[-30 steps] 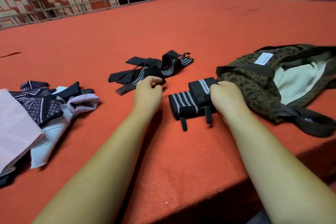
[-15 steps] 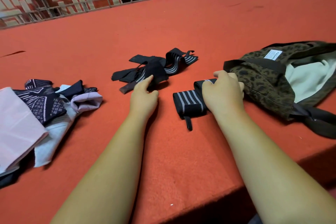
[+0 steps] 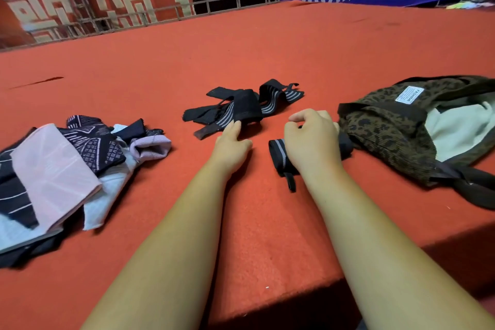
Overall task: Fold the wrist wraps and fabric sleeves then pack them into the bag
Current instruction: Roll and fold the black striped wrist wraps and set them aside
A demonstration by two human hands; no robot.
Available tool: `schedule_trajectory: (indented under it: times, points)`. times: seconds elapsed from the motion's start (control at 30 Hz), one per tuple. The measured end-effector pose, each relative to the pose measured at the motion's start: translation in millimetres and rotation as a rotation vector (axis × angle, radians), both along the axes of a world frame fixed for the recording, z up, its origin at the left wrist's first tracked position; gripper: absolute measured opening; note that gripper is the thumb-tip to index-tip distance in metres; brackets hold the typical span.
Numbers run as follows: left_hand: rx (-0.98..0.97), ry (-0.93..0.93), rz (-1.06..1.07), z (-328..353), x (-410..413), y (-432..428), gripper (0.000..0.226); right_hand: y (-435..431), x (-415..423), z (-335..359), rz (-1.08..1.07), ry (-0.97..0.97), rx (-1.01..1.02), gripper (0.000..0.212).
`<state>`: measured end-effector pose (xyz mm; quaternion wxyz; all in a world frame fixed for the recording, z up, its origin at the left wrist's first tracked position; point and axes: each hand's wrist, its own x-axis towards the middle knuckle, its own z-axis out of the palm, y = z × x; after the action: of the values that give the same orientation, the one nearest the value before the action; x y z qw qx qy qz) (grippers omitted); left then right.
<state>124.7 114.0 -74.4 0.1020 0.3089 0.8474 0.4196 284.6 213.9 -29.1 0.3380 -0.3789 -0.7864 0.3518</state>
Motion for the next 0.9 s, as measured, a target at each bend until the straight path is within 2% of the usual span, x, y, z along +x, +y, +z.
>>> schedule_trajectory:
  times: [0.13,0.27,0.4,0.5,0.53,0.63,0.8,0.83,0.9]
  points:
    - [0.356,-0.223,0.138,7,7,-14,0.044,-6,-3,1,0.055,0.057,0.023,0.025]
    - [0.459,-0.223,0.224,3,-6,-43,0.021,-17,-11,1,0.209,0.070,0.028,0.033]
    - [0.463,-0.259,0.269,-1,-10,-70,0.019,-36,-21,-1,0.346,-0.022,0.023,0.046]
    - [0.616,-0.347,0.182,3,-5,-80,0.027,-49,-29,0,0.390,-0.025,0.001,0.050]
    - [0.628,-0.355,0.146,2,-5,-82,0.028,-52,-32,0,0.398,-0.017,-0.006,0.051]
    - [0.477,-0.263,0.118,1,-3,-89,0.030,-61,-38,2,0.452,0.014,-0.061,0.053]
    - [0.515,-0.239,0.117,18,11,-110,0.017,-79,-45,2,0.543,0.049,-0.151,0.073]
    - [0.514,-0.226,0.095,21,13,-117,0.018,-82,-46,3,0.555,0.063,-0.150,0.069]
    - [0.504,-0.192,0.064,26,16,-132,0.024,-90,-49,1,0.570,0.089,-0.145,0.048]
